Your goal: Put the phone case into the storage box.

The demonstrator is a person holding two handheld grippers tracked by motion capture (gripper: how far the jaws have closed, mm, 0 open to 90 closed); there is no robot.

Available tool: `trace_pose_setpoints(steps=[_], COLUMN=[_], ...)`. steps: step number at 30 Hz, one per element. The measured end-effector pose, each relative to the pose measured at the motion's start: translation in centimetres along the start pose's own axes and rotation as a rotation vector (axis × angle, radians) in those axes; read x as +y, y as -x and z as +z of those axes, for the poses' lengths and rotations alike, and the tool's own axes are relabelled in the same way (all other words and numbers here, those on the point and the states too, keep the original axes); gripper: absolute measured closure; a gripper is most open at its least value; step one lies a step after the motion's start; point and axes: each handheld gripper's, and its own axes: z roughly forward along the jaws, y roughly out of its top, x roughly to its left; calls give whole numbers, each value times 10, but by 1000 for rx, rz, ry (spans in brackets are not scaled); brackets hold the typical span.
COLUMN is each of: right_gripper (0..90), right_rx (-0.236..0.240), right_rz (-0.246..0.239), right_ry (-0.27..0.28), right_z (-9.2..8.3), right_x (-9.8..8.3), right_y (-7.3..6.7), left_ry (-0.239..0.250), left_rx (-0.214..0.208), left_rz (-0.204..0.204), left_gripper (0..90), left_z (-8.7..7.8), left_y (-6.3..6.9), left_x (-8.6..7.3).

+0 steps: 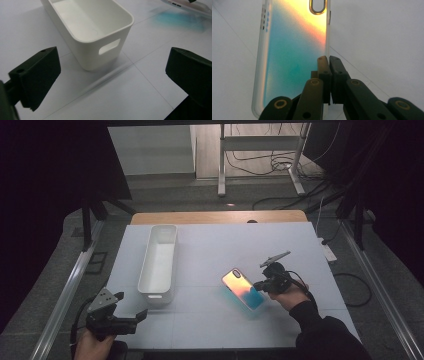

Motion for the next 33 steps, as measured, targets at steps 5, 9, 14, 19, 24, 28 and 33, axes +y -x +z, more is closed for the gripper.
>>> trace_pose_setpoints(steps=[5, 9, 14, 19, 24, 28, 33], right_gripper=[877, 877, 877, 877, 877, 877, 877], right_rx=[-5, -11, -14, -14, -20, -25, -34], right_rz=[-18, -22, -18, -24, -26, -25, -31], right_ry=[54, 96, 129, 151, 182, 203, 225], right_z=[-9, -16, -21, -24, -30, -34, -37], right_x=[2, 3, 4, 7, 9, 11, 12], right_y=[-3, -4, -6, -8, -8, -8, -9], left_ry=[5, 13, 47, 89, 103, 114, 118], left_rx=[-22, -52, -75, -89, -112, -133, -161], left_rz=[-19, -17, -20, 13, 44, 54, 54], left_gripper=[0, 0, 0, 0, 0, 0, 0], left_z=[-2, -4, -4, -2, 2, 5, 10], left_y=[1, 1, 1, 4, 10, 13, 15], left_x=[1, 4, 7, 13, 23, 30, 38])
